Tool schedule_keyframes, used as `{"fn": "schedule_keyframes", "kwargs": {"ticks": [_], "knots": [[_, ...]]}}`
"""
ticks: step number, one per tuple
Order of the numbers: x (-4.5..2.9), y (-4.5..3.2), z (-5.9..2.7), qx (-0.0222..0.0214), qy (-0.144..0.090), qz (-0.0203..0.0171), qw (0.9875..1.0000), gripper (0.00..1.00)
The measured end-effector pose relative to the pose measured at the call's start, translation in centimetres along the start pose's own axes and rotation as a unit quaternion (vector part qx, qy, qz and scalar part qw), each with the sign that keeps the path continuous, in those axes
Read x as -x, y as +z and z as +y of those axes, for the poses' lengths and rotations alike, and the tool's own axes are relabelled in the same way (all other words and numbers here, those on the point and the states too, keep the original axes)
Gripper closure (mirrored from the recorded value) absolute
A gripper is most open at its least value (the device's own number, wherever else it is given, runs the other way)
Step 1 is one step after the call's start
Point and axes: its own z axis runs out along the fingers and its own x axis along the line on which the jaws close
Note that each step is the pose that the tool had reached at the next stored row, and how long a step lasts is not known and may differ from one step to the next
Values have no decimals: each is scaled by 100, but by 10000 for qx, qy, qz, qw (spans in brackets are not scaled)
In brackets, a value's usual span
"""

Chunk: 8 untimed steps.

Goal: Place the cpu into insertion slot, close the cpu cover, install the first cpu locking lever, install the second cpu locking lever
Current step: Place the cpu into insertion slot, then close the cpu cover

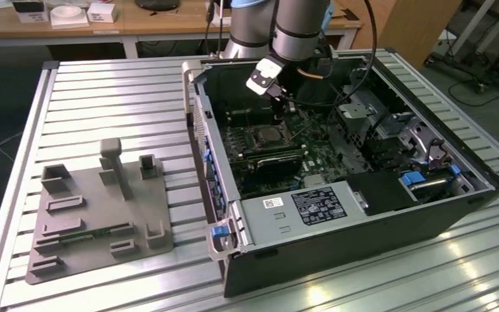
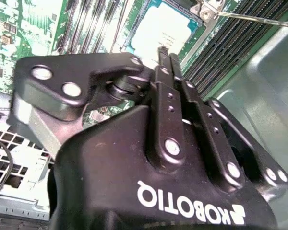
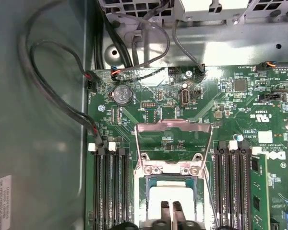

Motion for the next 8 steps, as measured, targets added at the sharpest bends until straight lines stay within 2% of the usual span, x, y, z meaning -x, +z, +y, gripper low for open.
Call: {"fn": "schedule_keyframes", "kwargs": {"ticks": [2,8], "knots": [[0,-20,1,-4,0,0,10000,89],[-1,-24,1,-5,0,0,10000,89]]}}
